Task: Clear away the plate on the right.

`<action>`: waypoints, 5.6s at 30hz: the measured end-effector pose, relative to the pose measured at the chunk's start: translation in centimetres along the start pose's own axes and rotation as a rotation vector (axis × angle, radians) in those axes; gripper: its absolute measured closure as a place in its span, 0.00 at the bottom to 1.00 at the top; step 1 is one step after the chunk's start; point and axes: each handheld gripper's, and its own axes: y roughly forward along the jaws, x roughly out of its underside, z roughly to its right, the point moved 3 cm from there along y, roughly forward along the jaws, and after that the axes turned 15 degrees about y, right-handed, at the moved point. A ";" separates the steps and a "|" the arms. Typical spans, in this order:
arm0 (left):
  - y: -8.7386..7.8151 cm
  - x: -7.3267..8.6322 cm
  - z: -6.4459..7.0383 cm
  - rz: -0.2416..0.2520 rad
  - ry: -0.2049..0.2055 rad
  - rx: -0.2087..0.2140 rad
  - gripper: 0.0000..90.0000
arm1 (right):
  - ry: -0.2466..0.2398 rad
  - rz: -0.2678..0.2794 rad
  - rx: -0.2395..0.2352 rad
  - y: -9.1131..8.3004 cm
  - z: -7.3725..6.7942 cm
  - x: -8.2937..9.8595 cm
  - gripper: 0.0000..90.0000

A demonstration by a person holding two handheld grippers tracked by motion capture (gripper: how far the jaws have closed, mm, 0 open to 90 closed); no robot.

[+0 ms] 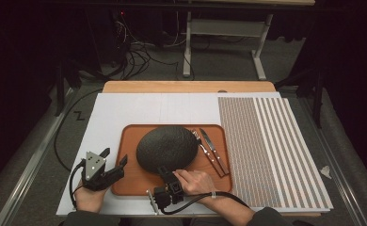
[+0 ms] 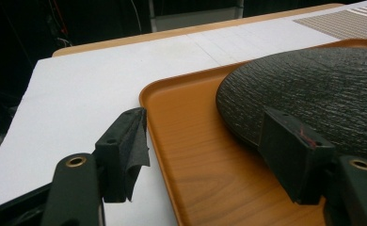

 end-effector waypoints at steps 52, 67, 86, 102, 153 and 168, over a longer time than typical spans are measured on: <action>0.0 0.0 0.3 -0.007 0.009 0.004 0.37 | 0.026 -0.011 -0.050 0.4 -1.3 0.6 0.86; 0.0 0.0 0.3 -0.008 0.008 0.003 0.37 | 0.059 0.001 -0.056 -0.4 -1.0 1.1 0.79; 0.0 0.0 0.3 -0.011 0.006 0.001 0.37 | 0.079 -0.015 -0.041 -1.8 -0.8 3.0 0.78; 0.0 0.0 0.3 -0.011 0.006 0.001 0.36 | 0.082 -0.016 -0.045 -2.7 -1.2 3.8 0.77; -0.1 0.0 0.2 -0.011 0.002 -0.002 0.36 | 0.119 -0.067 0.018 -4.6 0.1 7.5 0.71; -0.1 0.0 0.2 -0.010 0.003 -0.003 0.36 | 0.138 -0.100 0.036 -5.3 1.0 9.5 0.69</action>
